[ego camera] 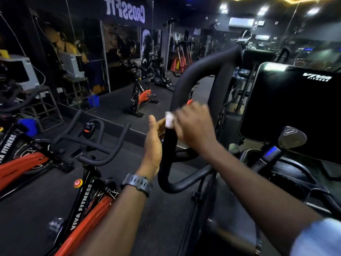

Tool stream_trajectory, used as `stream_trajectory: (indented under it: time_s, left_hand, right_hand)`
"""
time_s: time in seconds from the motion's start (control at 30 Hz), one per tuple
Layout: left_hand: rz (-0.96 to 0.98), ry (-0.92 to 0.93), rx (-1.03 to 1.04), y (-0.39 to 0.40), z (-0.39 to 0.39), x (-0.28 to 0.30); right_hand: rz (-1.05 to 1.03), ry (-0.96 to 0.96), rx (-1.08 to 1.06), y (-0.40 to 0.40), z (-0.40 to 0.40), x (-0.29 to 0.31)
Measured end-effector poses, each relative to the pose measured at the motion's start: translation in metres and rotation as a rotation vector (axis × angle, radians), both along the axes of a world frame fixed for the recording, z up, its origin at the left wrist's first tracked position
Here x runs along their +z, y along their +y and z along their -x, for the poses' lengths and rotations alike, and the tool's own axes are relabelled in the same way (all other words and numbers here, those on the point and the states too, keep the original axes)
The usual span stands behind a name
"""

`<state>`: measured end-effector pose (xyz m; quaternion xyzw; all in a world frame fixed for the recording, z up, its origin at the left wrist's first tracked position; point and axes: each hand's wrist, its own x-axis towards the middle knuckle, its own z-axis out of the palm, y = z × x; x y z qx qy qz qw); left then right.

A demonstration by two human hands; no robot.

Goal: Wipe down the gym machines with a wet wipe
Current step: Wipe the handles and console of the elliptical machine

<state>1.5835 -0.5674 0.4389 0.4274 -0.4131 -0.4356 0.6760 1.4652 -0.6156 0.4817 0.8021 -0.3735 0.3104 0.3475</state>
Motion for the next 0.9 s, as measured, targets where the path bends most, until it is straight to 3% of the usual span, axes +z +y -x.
stream_trajectory:
  time_s: [0.1,0.27,0.33,0.5,0.57,0.73,0.8,0.9]
  left_hand:
    - [-0.002,0.031,0.021,0.002,0.001,0.003]
    - [-0.036,0.013,0.016,0.000,-0.007,0.001]
    - [-0.047,0.021,0.014,0.000,-0.008,0.001]
    - [-0.043,0.004,0.025,-0.007,-0.004,0.014]
    - [-0.037,0.007,0.016,-0.012,-0.004,0.023]
    - [-0.013,0.027,-0.028,-0.023,-0.007,0.035]
    - [0.019,0.031,-0.045,-0.024,-0.006,0.041]
    - [0.030,0.043,-0.057,-0.023,-0.004,0.054]
  right_hand:
    - [0.003,-0.097,-0.052,-0.010,-0.002,0.034]
    - [-0.153,0.321,0.208,0.024,0.015,-0.072]
    - [-0.170,0.365,0.235,0.019,0.017,-0.072]
    - [0.072,0.028,0.019,-0.022,0.006,0.053]
    - [0.071,-0.014,0.004,-0.023,0.004,0.064]
    - [0.056,0.372,0.249,-0.002,0.000,-0.006]
    - [0.099,0.301,0.189,-0.018,0.006,0.031]
    - [0.213,-0.053,-0.091,-0.037,0.028,0.117]
